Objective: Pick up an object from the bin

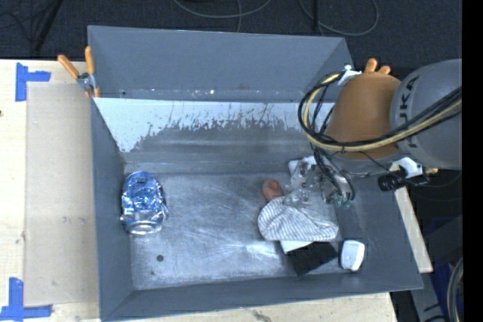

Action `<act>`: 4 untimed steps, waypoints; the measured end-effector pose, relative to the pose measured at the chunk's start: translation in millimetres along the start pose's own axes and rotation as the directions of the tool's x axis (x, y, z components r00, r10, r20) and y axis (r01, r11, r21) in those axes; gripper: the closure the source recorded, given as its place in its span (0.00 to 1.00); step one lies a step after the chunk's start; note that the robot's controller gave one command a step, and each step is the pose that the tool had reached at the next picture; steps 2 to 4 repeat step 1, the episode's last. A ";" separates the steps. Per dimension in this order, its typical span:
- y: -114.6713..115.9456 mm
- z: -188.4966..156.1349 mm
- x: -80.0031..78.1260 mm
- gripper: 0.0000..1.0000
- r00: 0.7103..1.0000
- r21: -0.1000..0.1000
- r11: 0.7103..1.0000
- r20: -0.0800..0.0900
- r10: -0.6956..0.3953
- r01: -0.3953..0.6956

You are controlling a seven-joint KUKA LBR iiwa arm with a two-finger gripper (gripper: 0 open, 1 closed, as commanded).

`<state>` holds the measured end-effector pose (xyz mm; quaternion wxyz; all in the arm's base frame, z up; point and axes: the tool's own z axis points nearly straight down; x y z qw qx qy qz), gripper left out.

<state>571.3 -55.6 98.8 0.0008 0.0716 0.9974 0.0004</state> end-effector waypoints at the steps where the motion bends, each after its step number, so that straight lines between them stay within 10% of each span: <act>1: 5.5 -115.1 5.9 1.00 0.999 0.000 0.999 -0.001 0.052 -0.052; 4: 5.5 -115.1 5.9 1.00 0.999 0.000 0.999 -0.001 0.052 -0.052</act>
Offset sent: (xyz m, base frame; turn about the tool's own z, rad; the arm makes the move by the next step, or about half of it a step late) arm 0.0000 0.0000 0.0000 0.0000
